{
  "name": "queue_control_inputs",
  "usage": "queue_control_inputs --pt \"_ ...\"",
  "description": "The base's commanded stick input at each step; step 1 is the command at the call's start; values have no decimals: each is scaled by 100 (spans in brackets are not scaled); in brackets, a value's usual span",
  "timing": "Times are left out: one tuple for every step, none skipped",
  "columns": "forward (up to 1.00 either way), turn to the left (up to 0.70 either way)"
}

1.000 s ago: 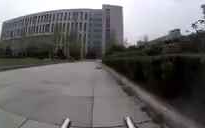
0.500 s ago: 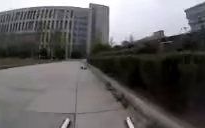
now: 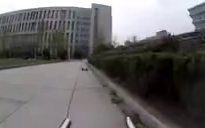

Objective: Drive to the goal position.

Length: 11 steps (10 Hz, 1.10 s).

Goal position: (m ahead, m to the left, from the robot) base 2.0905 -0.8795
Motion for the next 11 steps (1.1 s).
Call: queue_control_inputs --pt "100 0" --pt "100 0" --pt "100 0" --pt "0 0" --pt "0 0" --pt "0 0" --pt "0 0" --pt "0 0" --pt "0 -73" --pt "0 -94" --pt "0 -100"
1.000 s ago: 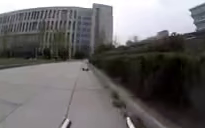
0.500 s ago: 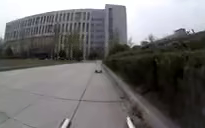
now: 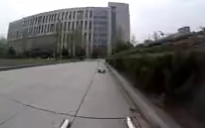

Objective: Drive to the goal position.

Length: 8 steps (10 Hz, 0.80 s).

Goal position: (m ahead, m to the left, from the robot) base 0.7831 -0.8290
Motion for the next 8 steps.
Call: queue_control_inputs --pt "0 -62" --pt "0 -16" --pt "0 0" --pt "0 0" --pt "0 0" --pt "0 0" --pt "0 0" --pt "0 0"
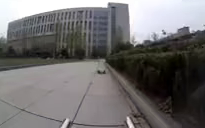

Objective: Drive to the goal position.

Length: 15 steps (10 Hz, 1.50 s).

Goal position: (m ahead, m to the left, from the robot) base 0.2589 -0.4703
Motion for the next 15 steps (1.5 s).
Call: queue_control_inputs --pt "0 0" --pt "34 0" --pt "100 0" --pt "100 0" --pt "100 0" --pt "100 0" --pt "100 0" --pt "100 0" --pt "100 0" --pt "100 0" --pt "100 0" --pt "100 0" --pt "100 0" --pt "100 -17" --pt "100 -30"
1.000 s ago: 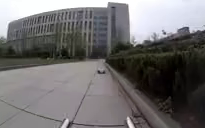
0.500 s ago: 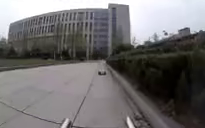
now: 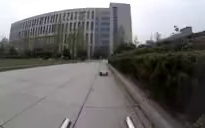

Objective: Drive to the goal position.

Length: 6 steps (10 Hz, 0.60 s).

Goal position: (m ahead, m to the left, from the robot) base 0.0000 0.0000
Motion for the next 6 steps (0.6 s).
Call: queue_control_inputs --pt "18 -6" --pt "0 0" --pt "0 0" --pt "0 0" --pt "0 0" --pt "0 0"
